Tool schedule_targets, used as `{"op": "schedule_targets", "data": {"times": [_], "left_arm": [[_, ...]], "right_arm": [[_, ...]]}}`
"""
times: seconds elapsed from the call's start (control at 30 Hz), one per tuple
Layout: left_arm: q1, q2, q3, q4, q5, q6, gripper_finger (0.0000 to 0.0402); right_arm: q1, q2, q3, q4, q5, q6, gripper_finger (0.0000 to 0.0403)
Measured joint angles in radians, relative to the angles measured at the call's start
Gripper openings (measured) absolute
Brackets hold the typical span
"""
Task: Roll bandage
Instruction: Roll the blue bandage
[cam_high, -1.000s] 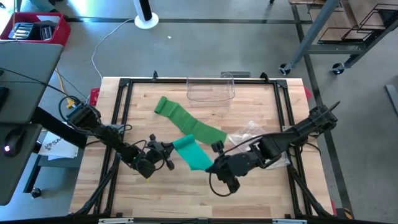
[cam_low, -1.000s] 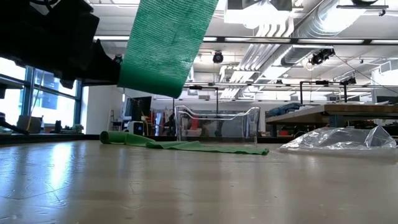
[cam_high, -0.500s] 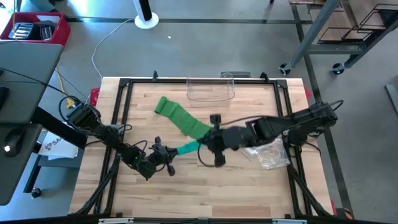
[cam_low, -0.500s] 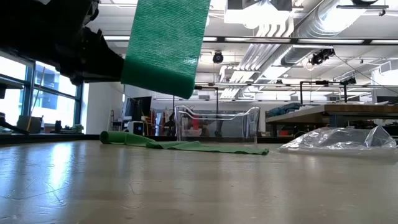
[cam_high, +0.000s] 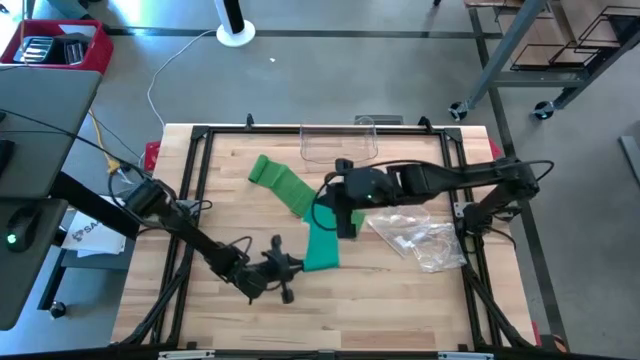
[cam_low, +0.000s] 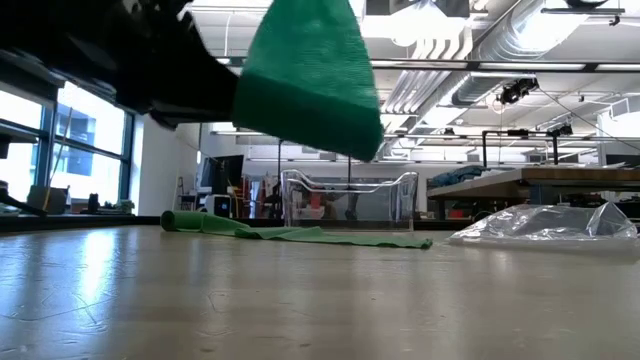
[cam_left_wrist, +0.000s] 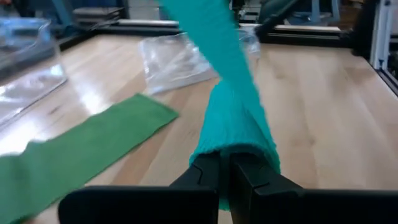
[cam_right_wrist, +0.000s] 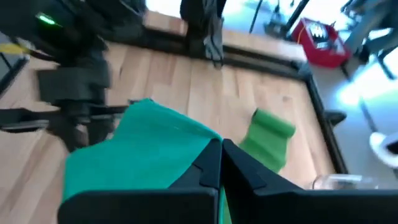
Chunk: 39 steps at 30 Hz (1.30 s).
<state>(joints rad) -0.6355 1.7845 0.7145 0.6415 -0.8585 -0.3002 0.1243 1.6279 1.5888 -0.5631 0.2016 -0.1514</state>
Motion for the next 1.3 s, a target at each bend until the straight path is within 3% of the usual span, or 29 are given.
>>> {"op": "schedule_targets", "data": {"times": [0.2, 0.47, 0.67, 0.8, 0.9, 1.13, 1.3], "left_arm": [[-0.008, 0.055, 0.092, 0.0, 0.006, 0.092, 0.0001], [-0.011, 0.05, 0.097, -0.002, 0.011, 0.111, 0.0001], [-0.011, 0.05, 0.097, 0.027, 0.01, 0.113, 0.0001], [-0.015, 0.048, 0.097, 0.077, 0.011, 0.122, 0.0001], [-0.027, 0.03, 0.097, 0.082, 0.008, 0.122, 0.0001], [-0.108, -0.044, 0.097, 0.116, -0.088, 0.206, 0.0001], [-0.181, -0.056, 0.097, 0.112, -0.167, 0.178, 0.0001]], "right_arm": [[-0.009, 0.034, -0.022, -0.088, -0.021, 0.062, 0.0], [-0.009, 0.036, -0.23, -0.065, -0.027, 0.17, 0.0005], [-0.009, 0.036, -0.343, 0.064, -0.124, 0.182, 0.0066], [-0.006, 0.036, -0.348, 0.093, -0.224, 0.152, 0.0118], [0.008, 0.03, -0.348, 0.093, -0.232, 0.152, 0.0136], [0.081, 0.002, -0.348, 0.092, -0.221, 0.108, 0.014], [0.147, -0.016, -0.348, 0.097, -0.221, 0.084, 0.014]]}}
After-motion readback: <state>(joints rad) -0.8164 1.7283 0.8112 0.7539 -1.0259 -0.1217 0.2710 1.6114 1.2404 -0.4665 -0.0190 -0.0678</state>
